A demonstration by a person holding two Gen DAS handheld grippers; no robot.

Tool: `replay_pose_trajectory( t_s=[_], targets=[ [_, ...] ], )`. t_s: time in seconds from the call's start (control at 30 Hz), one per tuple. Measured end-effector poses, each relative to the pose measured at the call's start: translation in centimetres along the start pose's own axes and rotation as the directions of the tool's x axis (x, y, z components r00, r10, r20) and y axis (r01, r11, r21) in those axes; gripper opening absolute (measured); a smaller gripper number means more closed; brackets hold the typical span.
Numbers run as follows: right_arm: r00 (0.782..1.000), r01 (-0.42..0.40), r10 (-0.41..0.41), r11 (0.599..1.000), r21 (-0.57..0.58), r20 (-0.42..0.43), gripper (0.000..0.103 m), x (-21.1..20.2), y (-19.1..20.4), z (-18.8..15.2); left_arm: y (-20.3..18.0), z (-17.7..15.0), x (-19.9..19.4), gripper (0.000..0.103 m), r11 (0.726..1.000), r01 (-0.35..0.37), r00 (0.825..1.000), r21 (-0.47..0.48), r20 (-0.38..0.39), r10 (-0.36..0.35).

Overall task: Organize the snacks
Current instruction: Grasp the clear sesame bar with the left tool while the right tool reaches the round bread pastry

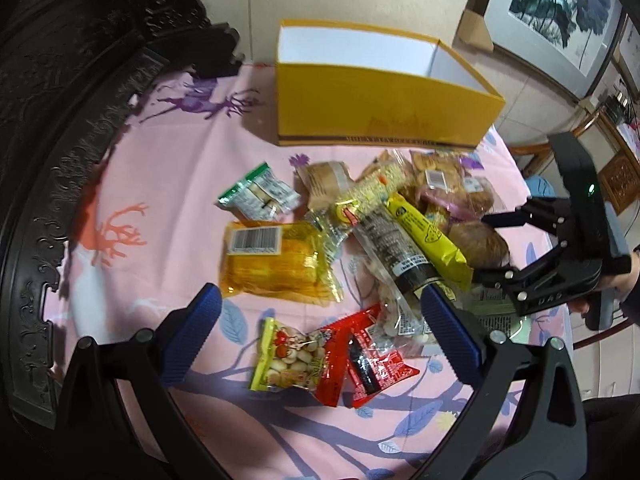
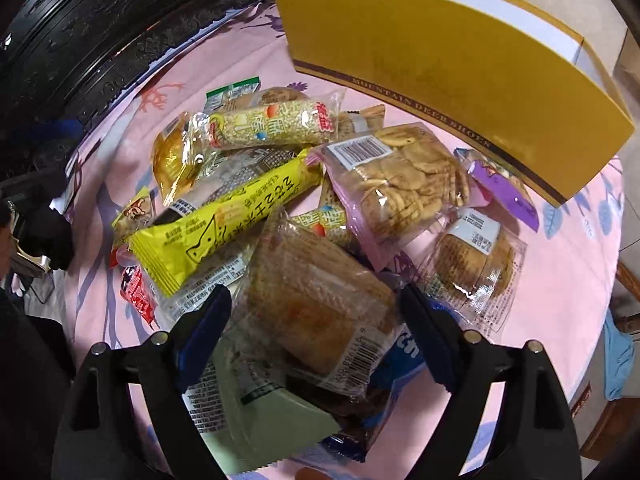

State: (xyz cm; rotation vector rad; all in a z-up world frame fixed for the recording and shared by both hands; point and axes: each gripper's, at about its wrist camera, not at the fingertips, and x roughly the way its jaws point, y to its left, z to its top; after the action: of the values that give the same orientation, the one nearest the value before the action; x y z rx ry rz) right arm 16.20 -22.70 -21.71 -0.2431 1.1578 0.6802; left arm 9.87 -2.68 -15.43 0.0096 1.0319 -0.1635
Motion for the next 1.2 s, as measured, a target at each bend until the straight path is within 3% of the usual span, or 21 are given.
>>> replay_pose_trajectory(
  t_s=[0.13,0.3,0.4,0.47,0.57,0.67,0.73,0.87,1.07,1.2],
  targets=[
    [1.000,0.008,-0.009,0.999,0.048,0.015,0.069,-1.2,-0.5,-0.6,-1.1,0.4,0.9,0.101,0.999,0.013,1.000,0.033,-0.015,-0.013],
    [0.998,0.029,-0.034,0.995,0.092,0.046,0.064,-1.9,-0.3,-1.3,-2.1,1.7,2.2,0.101,0.997,0.039,0.999,0.064,-0.010,-0.038],
    [0.998,0.014,-0.025,0.986,0.164,0.065,0.062,-2.3,-0.5,-1.5,-2.1,3.5,3.1,0.101,0.996,0.046,0.998,0.079,0.035,-0.049],
    [0.996,0.020,-0.037,0.979,0.205,0.076,0.062,-2.3,-0.6,-1.8,-2.0,5.1,4.3,0.101,0.992,0.081,0.994,0.099,0.069,-0.088],
    [0.996,0.027,-0.048,0.968,0.249,0.081,0.063,-2.3,-0.6,-1.8,-2.2,6.9,6.2,0.098,0.979,0.149,0.985,0.136,0.061,-0.159],
    [0.995,0.021,-0.049,0.959,0.284,0.091,0.063,-2.4,-0.7,-2.0,-3.1,8.4,7.7,0.081,0.949,0.220,0.971,0.226,0.038,-0.234],
    [0.994,0.016,-0.047,0.954,0.300,0.097,0.063,-2.5,-0.8,-2.2,-4.0,8.7,8.7,0.072,0.926,0.236,0.969,0.294,0.007,-0.249],
    [0.994,0.014,-0.048,0.950,0.312,0.103,0.064,-2.7,-0.9,-2.5,-5.0,8.2,11.1,0.041,0.891,0.270,0.963,0.366,-0.088,-0.255],
    [0.993,-0.001,-0.039,0.942,0.334,0.113,0.064,-2.8,-1.2,-2.6,-5.8,7.9,11.9,0.031,0.860,0.255,0.967,0.442,-0.105,-0.232],
    [0.992,-0.004,-0.038,0.940,0.342,0.116,0.064,-2.7,-1.2,-2.6,-7.3,7.2,11.0,0.025,0.799,0.219,0.974,0.560,-0.075,-0.214]
  ],
)
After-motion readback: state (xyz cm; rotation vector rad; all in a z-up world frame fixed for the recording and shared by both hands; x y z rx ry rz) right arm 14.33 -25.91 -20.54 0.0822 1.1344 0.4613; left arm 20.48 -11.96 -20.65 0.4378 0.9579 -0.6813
